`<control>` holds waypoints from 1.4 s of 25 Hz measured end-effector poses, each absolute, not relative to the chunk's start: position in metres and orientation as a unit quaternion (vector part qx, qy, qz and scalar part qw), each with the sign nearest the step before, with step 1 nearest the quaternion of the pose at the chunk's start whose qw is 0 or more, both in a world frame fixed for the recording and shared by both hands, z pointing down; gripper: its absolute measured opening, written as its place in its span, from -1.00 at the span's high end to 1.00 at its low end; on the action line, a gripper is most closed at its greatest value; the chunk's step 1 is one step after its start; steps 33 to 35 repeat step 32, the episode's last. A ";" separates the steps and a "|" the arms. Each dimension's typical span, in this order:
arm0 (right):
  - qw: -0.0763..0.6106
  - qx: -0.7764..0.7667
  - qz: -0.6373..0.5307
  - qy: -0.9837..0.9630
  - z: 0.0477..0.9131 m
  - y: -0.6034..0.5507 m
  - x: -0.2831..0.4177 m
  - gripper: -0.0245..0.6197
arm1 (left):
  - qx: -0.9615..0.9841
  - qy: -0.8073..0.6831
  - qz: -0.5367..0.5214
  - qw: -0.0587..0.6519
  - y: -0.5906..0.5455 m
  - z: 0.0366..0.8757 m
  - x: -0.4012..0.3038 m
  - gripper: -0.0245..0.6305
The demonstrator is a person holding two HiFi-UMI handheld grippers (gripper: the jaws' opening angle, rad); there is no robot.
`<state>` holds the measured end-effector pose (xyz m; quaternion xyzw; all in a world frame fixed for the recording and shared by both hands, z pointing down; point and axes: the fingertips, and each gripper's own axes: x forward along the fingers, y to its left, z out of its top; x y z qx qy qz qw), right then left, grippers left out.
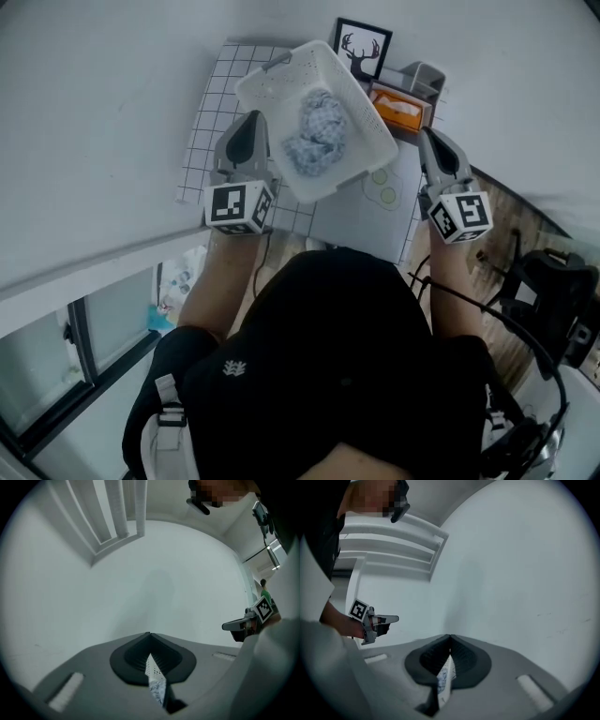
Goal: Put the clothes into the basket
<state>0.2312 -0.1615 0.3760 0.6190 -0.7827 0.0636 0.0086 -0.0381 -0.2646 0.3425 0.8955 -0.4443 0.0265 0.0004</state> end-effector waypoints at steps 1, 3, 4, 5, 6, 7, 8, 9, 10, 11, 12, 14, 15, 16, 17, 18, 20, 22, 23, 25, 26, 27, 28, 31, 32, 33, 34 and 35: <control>0.011 0.619 0.060 -0.783 0.375 -0.159 0.230 0.92 | 0.894 -0.447 0.024 0.001 -0.261 0.342 -0.042 0.92; 0.016 0.621 0.052 -0.782 0.374 -0.155 0.227 0.92 | 0.891 -0.454 0.022 0.000 -0.254 0.341 -0.051 0.92; 0.019 0.621 0.049 -0.782 0.373 -0.153 0.226 0.92 | 0.889 -0.458 0.021 -0.001 -0.251 0.340 -0.054 0.92; 0.023 0.620 0.047 -0.783 0.374 -0.151 0.225 0.92 | 0.888 -0.460 0.021 -0.003 -0.249 0.341 -0.056 0.92; 0.026 0.620 0.046 -0.783 0.375 -0.150 0.225 0.92 | 0.887 -0.462 0.022 -0.004 -0.246 0.341 -0.058 0.92; 0.029 0.621 0.047 -0.782 0.377 -0.148 0.225 0.92 | 0.886 -0.463 0.022 -0.005 -0.244 0.343 -0.060 0.92; 0.029 0.622 0.048 -0.781 0.378 -0.147 0.226 0.92 | 0.885 -0.465 0.023 -0.005 -0.243 0.344 -0.061 0.92; 0.028 0.624 0.051 -0.779 0.379 -0.146 0.227 0.92 | 0.885 -0.466 0.022 -0.004 -0.242 0.345 -0.063 0.92; 0.026 0.625 0.053 -0.778 0.380 -0.145 0.228 0.92 | 0.884 -0.467 0.022 -0.004 -0.241 0.345 -0.064 0.92; 0.025 0.627 0.055 -0.777 0.380 -0.144 0.228 0.92 | 0.884 -0.468 0.021 -0.004 -0.241 0.344 -0.065 0.92; 0.024 0.627 0.055 -0.776 0.379 -0.144 0.227 0.92 | 0.883 -0.468 0.020 -0.004 -0.240 0.344 -0.066 0.92; 0.025 0.627 0.055 -0.776 0.379 -0.143 0.225 0.92 | 0.883 -0.469 0.020 -0.005 -0.239 0.344 -0.068 0.92; 0.026 0.627 0.055 -0.776 0.379 -0.143 0.224 0.92 | 0.883 -0.469 0.019 -0.005 -0.239 0.344 -0.069 0.92; 0.026 0.627 0.054 -0.776 0.379 -0.142 0.223 0.92 | 0.883 -0.469 0.019 -0.005 -0.238 0.344 -0.069 0.92; 0.027 0.627 0.054 -0.776 0.378 -0.143 0.223 0.92 | 0.883 -0.468 0.018 -0.006 -0.238 0.343 -0.070 0.92; 0.027 0.628 0.053 -0.776 0.378 -0.143 0.223 0.92 | 0.883 -0.468 0.017 -0.006 -0.238 0.343 -0.070 0.92; 0.027 0.628 0.052 -0.776 0.377 -0.143 0.222 0.92 | 0.884 -0.468 0.017 -0.007 -0.237 0.342 -0.071 0.92; 0.026 0.630 0.050 -0.775 0.377 -0.141 0.222 0.92 | 0.884 -0.467 0.017 -0.008 -0.236 0.342 -0.072 0.92; 0.026 0.631 0.050 -0.774 0.376 -0.141 0.222 0.92 | 0.884 -0.467 0.018 -0.008 -0.236 0.342 -0.073 0.92; 0.026 0.632 0.050 -0.773 0.376 -0.141 0.223 0.92 | 0.885 -0.466 0.018 -0.007 -0.236 0.343 -0.074 0.92; 0.026 0.633 0.049 -0.772 0.375 -0.141 0.222 0.92 | 0.885 -0.465 0.018 -0.007 -0.236 0.342 -0.074 0.92; 0.026 0.634 0.049 -0.771 0.374 -0.141 0.222 0.92 | 0.885 -0.465 0.018 -0.007 -0.236 0.342 -0.075 0.92; 0.026 0.634 0.048 -0.771 0.374 -0.140 0.221 0.92 | 0.885 -0.464 0.018 -0.008 -0.235 0.341 -0.076 0.92; 0.026 0.634 0.047 -0.771 0.373 -0.139 0.218 0.92 | 0.886 -0.463 0.017 -0.010 -0.234 0.340 -0.077 0.92; 0.026 0.634 0.047 -0.771 0.373 -0.139 0.217 0.92 | 0.886 -0.462 0.017 -0.010 -0.234 0.340 -0.078 0.92; 0.026 0.634 0.047 -0.771 0.373 -0.139 0.217 0.92 | 0.886 -0.462 0.017 -0.010 -0.234 0.340 -0.078 0.92; 0.026 0.634 0.047 -0.771 0.373 -0.139 0.217 0.92 | 0.886 -0.462 0.017 -0.010 -0.234 0.340 -0.078 0.92; 0.026 0.634 0.047 -0.771 0.373 -0.139 0.217 0.92 | 0.886 -0.462 0.017 -0.010 -0.234 0.340 -0.078 0.92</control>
